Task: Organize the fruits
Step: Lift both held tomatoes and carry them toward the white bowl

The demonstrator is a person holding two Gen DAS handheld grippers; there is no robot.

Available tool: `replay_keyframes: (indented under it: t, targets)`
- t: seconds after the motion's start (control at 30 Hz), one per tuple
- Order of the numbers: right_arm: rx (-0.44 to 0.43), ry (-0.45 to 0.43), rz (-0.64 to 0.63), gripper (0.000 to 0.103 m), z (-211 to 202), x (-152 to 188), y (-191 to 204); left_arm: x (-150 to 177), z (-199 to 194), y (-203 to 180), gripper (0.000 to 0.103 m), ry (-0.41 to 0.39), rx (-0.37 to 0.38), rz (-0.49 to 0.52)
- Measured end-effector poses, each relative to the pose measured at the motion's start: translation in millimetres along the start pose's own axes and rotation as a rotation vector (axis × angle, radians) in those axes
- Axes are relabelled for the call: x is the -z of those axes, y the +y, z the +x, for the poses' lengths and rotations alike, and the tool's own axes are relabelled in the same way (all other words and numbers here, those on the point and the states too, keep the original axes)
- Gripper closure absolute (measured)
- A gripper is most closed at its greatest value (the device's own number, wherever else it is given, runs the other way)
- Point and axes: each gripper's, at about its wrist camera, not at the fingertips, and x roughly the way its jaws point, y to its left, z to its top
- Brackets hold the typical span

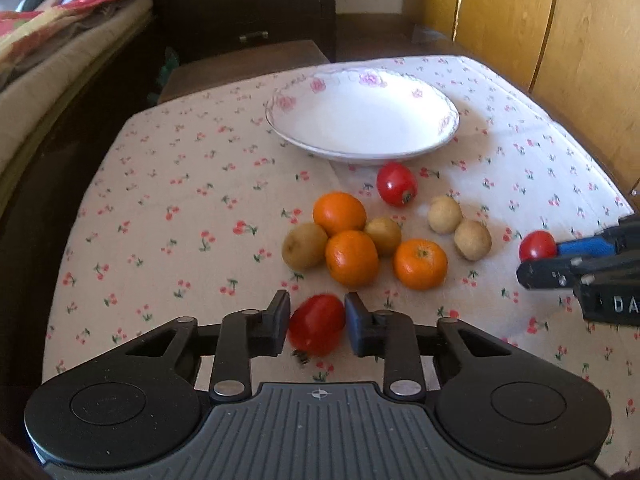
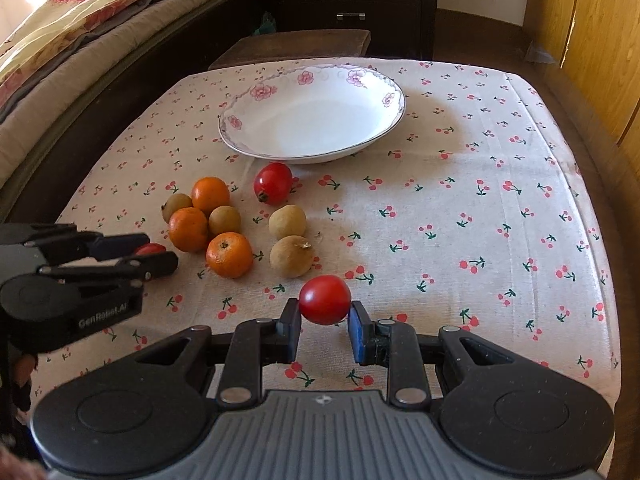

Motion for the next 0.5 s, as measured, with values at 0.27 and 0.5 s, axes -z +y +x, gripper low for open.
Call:
replay_keyframes:
  t: [0.27, 0.5]
  targets:
    - [-0.004, -0.010, -0.001, 0.076, -3.8, -0.9, 4.0, 5.1, -3.0, -0.4, 0.068, 0.021, -0.002, -0.002]
    - [-0.007, -0.022, 0.010, 0.076, -7.3, -3.3, 3.7, 9.8, -7.7, -0.8, 0.067, 0.034, 0.009, -0.025]
